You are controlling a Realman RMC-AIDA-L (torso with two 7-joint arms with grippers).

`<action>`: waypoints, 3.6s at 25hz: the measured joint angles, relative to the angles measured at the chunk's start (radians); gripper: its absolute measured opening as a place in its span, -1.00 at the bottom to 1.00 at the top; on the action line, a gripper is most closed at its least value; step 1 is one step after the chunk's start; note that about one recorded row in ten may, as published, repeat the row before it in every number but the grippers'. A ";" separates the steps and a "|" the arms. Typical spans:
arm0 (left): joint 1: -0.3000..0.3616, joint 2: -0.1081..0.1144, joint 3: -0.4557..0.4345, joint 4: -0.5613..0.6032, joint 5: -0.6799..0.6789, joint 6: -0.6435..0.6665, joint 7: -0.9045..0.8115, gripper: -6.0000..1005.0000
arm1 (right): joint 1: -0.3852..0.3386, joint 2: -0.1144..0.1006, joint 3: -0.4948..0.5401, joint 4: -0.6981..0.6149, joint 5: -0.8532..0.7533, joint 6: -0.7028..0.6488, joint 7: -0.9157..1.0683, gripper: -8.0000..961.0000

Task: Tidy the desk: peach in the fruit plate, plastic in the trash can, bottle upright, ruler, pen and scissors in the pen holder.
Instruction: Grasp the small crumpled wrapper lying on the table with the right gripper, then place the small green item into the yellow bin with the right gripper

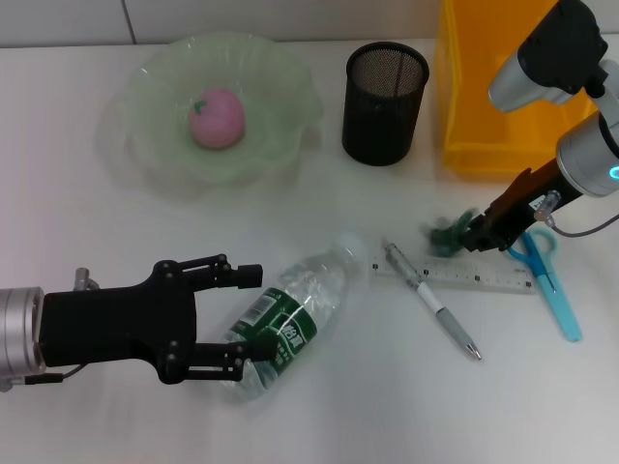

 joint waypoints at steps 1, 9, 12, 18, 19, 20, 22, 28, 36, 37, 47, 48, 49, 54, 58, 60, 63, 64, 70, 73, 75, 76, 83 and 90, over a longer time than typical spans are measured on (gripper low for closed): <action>0.000 0.000 0.000 0.000 0.000 0.000 0.000 0.65 | 0.000 0.000 0.000 0.000 0.000 0.000 0.000 -0.11; 0.001 0.000 0.000 0.001 0.000 0.000 0.000 0.65 | -0.002 0.000 0.001 -0.014 0.000 -0.011 -0.001 -0.73; 0.001 0.000 0.000 0.002 0.000 0.000 0.000 0.65 | -0.012 -0.001 0.013 -0.058 0.009 -0.034 -0.002 -0.83; 0.001 0.000 -0.001 0.003 0.000 0.000 0.000 0.65 | -0.033 -0.004 0.019 -0.153 0.086 -0.065 -0.013 -0.81; 0.001 0.000 -0.002 0.003 0.000 0.000 0.000 0.65 | -0.032 -0.003 0.019 -0.160 0.088 -0.065 -0.013 -0.60; 0.001 -0.001 -0.002 0.003 0.000 0.000 0.000 0.65 | -0.023 -0.002 0.015 -0.160 0.089 -0.055 -0.013 -0.38; 0.000 -0.001 -0.002 0.003 0.000 -0.001 0.000 0.65 | -0.019 -0.001 0.011 -0.155 0.089 -0.045 -0.013 -0.30; 0.000 -0.002 -0.004 0.003 0.000 -0.001 0.000 0.65 | 0.010 0.001 -0.044 -0.088 0.110 0.049 -0.014 -0.05; -0.007 -0.001 -0.005 0.002 0.000 -0.002 0.000 0.65 | 0.072 0.004 -0.114 0.062 0.132 0.166 -0.007 0.31; -0.008 -0.002 -0.005 0.002 0.000 -0.002 0.000 0.65 | 0.080 0.005 -0.115 0.079 0.132 0.182 -0.006 0.36; -0.009 -0.001 -0.005 -0.002 0.000 -0.005 0.000 0.65 | 0.116 0.008 -0.139 0.180 0.144 0.255 0.004 0.29; -0.009 -0.002 -0.005 -0.002 0.000 -0.006 0.000 0.65 | 0.117 0.008 -0.141 0.183 0.145 0.258 0.007 0.27; -0.009 -0.002 -0.004 -0.002 0.000 -0.008 0.001 0.65 | 0.117 0.008 -0.142 0.184 0.145 0.260 0.008 0.26; -0.009 -0.004 -0.002 -0.002 0.000 -0.010 0.001 0.65 | 0.118 0.008 -0.143 0.186 0.145 0.262 0.009 0.12; -0.009 -0.005 -0.002 -0.001 0.000 -0.012 0.002 0.65 | 0.119 0.008 -0.143 0.196 0.145 0.266 0.009 -0.02; -0.009 -0.005 -0.002 -0.001 0.000 -0.012 0.002 0.65 | 0.120 0.008 -0.144 0.200 0.145 0.270 0.009 -0.09; -0.009 -0.005 -0.003 -0.002 0.000 -0.013 0.003 0.65 | 0.119 0.008 -0.148 0.200 0.145 0.271 0.010 -0.24; -0.009 -0.005 -0.003 -0.002 0.000 -0.013 0.003 0.65 | 0.119 0.008 -0.150 0.200 0.145 0.272 0.010 -0.31; -0.006 -0.005 -0.005 -0.002 0.000 -0.012 0.008 0.65 | 0.111 0.008 -0.153 0.197 0.145 0.273 0.011 -0.66; -0.006 -0.005 -0.005 -0.003 0.000 -0.012 0.010 0.65 | 0.109 0.008 -0.154 0.195 0.145 0.273 0.010 -0.77; -0.006 -0.005 -0.005 -0.003 0.000 -0.012 0.010 0.65 | 0.108 0.008 -0.154 0.194 0.145 0.274 0.009 -0.83; -0.006 -0.005 -0.005 -0.003 0.000 -0.012 0.010 0.65 | 0.108 0.008 -0.154 0.194 0.145 0.274 0.009 -0.86; -0.006 -0.005 -0.005 0.001 0.000 -0.012 0.011 0.65 | 0.104 0.008 -0.151 0.187 0.145 0.274 0.004 -0.99; -0.007 -0.003 -0.005 0.002 0.000 -0.009 0.011 0.65 | 0.017 -0.001 -0.086 0.046 0.218 0.181 -0.039 -0.99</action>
